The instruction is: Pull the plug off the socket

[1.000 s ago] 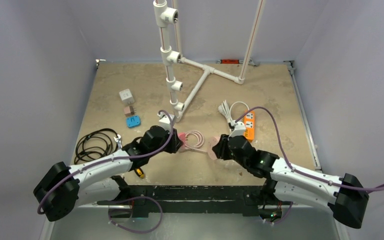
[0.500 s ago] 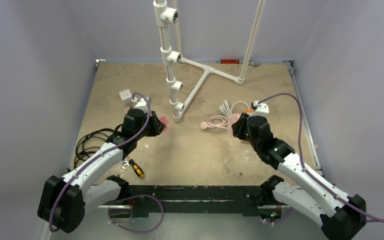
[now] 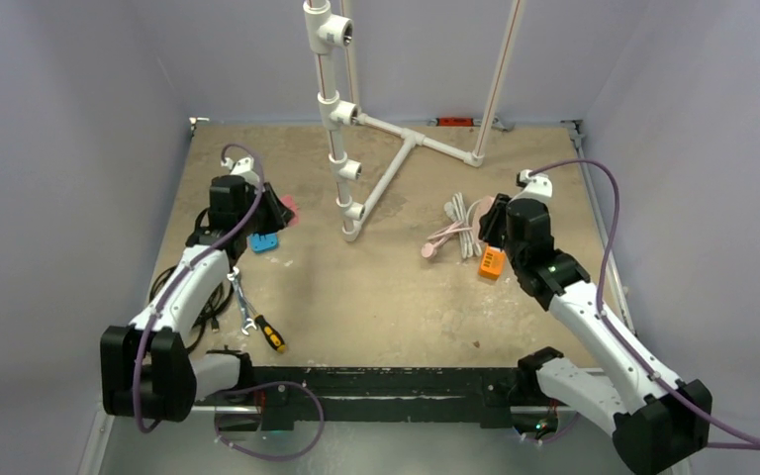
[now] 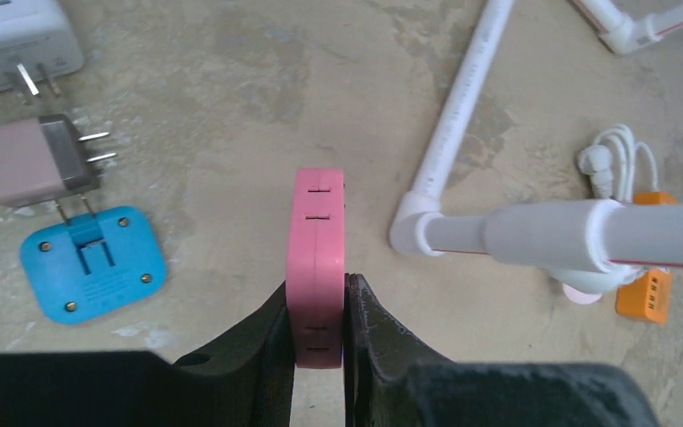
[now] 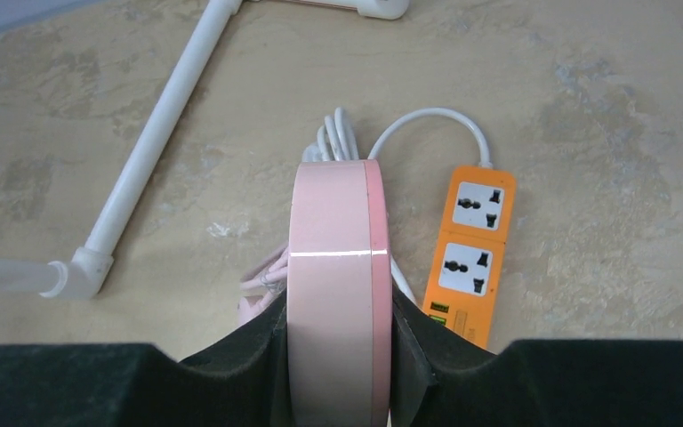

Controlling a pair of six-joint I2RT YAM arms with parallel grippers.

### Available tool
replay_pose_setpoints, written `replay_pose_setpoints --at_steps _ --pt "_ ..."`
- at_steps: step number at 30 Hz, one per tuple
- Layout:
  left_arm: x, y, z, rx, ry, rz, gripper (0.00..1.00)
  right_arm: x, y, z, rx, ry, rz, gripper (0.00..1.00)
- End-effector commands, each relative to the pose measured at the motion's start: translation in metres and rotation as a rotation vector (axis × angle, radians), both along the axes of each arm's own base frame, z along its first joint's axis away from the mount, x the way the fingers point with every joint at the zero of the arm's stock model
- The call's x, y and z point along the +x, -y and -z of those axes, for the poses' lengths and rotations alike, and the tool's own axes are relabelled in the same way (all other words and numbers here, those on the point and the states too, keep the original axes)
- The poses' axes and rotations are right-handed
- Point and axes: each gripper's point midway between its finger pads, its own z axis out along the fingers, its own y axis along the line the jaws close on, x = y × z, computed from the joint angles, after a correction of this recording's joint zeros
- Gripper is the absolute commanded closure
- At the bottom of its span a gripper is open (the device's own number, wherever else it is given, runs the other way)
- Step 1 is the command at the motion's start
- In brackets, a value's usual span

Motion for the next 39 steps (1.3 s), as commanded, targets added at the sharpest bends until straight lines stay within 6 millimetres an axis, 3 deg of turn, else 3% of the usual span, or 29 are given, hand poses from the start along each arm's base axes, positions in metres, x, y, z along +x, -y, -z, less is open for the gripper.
replay_pose_setpoints --at_steps 1,8,18,21,23,27,31,39 --pt "0.014 -0.026 0.014 -0.013 -0.047 -0.011 1.0 0.018 0.002 0.002 0.001 0.036 0.023 1.0" --pt "0.018 -0.042 0.047 0.073 -0.15 -0.042 1.0 0.024 0.004 0.039 0.031 -0.025 0.027 1.0" --pt "0.032 -0.063 0.087 0.152 -0.279 -0.064 1.0 0.025 0.022 0.058 0.045 -0.079 0.069 0.88" --pt "0.035 -0.068 0.091 0.171 -0.299 -0.075 0.95 0.024 0.024 0.067 0.051 -0.102 0.081 0.85" --pt "0.035 -0.071 0.092 0.18 -0.304 -0.088 0.89 0.024 0.025 0.073 0.055 -0.121 0.086 0.82" --pt "0.035 -0.077 0.093 0.195 -0.314 -0.112 0.71 0.021 0.023 0.077 0.07 -0.137 0.078 0.55" --pt "0.034 -0.078 0.095 0.194 -0.33 -0.116 0.54 0.019 0.025 0.075 0.079 -0.131 0.089 0.38" --pt "0.036 -0.085 0.075 0.216 -0.274 -0.147 0.35 0.017 0.029 0.073 0.081 -0.129 0.108 0.23"
